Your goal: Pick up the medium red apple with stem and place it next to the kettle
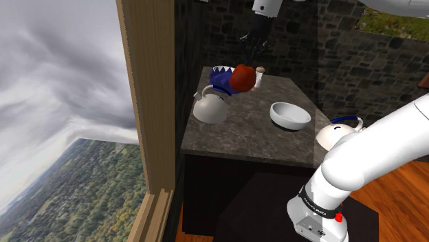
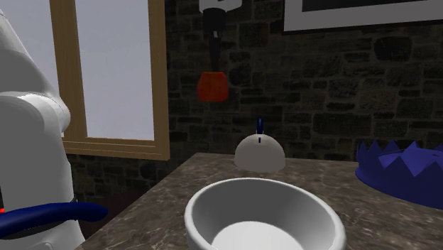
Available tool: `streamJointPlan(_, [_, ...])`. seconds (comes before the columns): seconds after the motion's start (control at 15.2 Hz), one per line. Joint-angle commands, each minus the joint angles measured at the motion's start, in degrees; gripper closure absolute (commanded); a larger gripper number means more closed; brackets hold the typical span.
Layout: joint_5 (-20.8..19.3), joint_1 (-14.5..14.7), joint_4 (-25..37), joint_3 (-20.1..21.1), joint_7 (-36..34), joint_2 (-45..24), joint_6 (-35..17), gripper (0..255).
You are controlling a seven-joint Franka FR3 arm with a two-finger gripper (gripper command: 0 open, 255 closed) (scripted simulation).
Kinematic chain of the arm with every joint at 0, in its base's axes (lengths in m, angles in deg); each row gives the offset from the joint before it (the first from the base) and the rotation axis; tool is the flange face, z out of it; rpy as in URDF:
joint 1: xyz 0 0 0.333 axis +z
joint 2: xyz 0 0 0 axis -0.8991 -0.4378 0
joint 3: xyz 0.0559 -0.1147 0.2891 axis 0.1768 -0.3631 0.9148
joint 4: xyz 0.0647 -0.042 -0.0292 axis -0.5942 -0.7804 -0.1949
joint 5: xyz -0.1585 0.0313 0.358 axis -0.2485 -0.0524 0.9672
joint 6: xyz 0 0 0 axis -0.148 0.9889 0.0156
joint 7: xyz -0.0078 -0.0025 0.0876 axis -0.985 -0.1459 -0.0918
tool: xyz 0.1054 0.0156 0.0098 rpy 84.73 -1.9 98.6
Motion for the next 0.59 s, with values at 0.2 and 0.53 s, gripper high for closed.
streamJointPlan(0.2, [-1.1, -1.3, -4.8, -2.5, 3.5, 6.6, 2.0, 255])
streamJointPlan(0.53, [-3.2, -3.2, -10.3, -6.0, 8.0, 14.4, 4.5, 255])
